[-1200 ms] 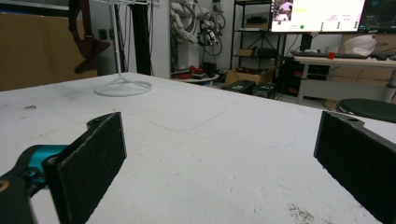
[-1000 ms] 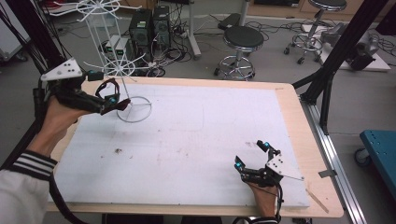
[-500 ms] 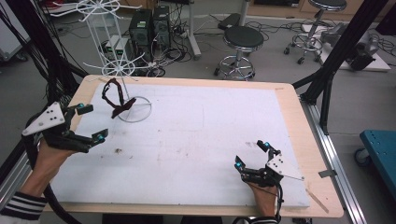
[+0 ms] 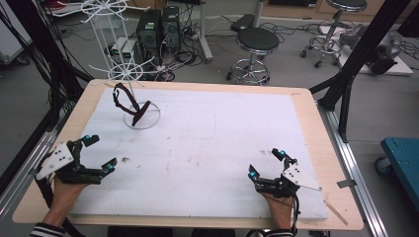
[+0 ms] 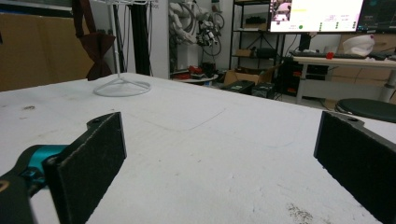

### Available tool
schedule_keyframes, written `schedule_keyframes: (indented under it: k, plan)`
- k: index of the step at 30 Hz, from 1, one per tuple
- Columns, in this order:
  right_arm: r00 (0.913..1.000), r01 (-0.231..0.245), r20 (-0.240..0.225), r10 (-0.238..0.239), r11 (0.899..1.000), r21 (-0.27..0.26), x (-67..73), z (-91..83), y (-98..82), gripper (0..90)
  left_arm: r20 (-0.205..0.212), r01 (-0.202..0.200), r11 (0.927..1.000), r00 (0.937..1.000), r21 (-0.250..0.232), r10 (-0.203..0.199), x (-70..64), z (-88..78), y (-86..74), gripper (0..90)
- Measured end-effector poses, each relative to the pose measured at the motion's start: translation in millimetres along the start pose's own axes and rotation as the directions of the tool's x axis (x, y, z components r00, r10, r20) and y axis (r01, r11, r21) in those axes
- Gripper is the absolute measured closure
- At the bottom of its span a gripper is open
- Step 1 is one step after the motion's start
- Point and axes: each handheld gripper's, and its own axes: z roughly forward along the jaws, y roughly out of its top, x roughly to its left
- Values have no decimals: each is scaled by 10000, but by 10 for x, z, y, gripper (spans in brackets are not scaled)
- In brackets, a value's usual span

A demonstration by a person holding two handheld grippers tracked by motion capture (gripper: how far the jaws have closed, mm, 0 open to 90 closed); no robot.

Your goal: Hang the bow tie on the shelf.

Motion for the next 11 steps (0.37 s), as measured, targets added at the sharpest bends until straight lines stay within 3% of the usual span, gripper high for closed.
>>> schedule_keyframes:
  k: [4, 6, 11]
  plan:
    - [10000, 8, -5, -8, 10000, 0, 0, 0, 0, 16, -303, 155, 9998, 9994, -119, -159, -25, -31, -212, 17]
    - [10000, 0, -34, 0, 10000, -11, -1, -1, -1, 16, -410, 121, 9987, 9991, -499, -142, -26, -51, -214, 17]
    - [10000, 76, -16, -76, 10000, -41, -1, 4, -1, 16, -534, 184, 9990, 9984, -413, -206, -24, -42, -219, 17]
